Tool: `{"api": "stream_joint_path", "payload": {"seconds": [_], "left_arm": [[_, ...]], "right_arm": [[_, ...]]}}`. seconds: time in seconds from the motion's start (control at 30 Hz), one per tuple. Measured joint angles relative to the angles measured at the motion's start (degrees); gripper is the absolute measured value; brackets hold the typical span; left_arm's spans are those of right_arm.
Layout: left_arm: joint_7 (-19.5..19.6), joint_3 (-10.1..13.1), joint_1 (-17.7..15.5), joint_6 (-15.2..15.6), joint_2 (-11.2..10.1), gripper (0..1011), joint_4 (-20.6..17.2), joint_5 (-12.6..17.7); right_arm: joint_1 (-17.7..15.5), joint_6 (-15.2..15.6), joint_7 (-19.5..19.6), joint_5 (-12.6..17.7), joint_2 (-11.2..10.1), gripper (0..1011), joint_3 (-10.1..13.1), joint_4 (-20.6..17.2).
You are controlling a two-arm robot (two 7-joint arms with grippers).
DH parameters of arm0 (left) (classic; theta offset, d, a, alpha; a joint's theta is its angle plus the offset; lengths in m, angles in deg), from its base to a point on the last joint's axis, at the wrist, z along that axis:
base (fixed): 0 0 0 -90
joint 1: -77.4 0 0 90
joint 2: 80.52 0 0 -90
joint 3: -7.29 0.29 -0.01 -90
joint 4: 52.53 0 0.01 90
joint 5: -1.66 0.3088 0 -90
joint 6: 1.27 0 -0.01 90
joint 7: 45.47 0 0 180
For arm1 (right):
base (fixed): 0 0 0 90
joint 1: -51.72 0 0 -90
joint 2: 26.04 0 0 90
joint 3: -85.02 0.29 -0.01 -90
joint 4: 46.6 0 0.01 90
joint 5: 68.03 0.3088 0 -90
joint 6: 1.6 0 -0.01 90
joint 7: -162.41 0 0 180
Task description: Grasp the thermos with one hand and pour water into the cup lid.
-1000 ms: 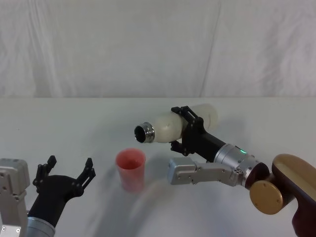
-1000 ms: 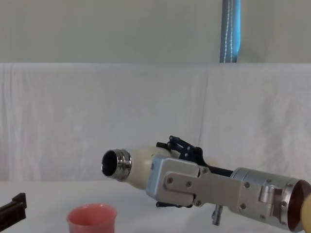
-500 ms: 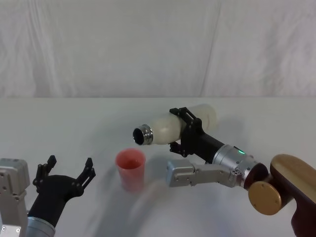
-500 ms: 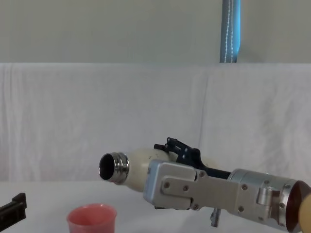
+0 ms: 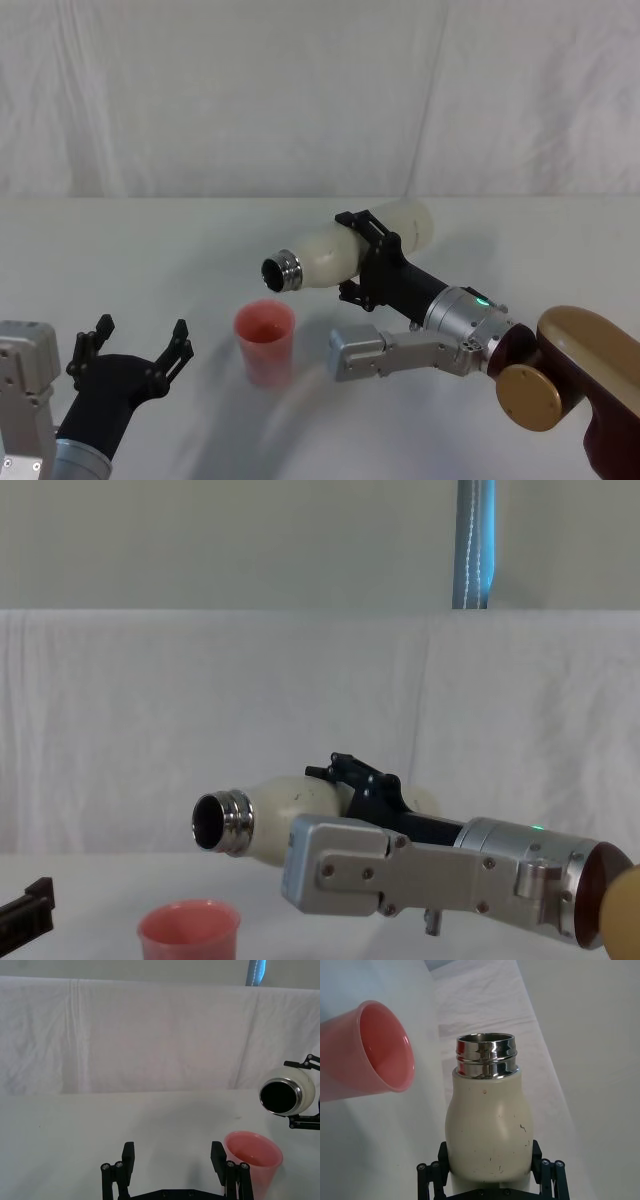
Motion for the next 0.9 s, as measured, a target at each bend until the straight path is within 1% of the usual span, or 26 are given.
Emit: {"api": "stream_joint_path", "payload": {"seconds": [0.43,0.9], "left_arm": [[0.00,0.00,0.00,0.00,0.00,1001,0.00,0.00],[0.00,0.00,0.00,0.00,0.00,1001,0.00,0.00]], "right_arm": [[0.76,0.25,1.58,-2.30,-0.73,960,-1.15,-0.12],[1.38,0.81,1.67,-3.12,-0.76,960,-1.83,-0.09]]}}
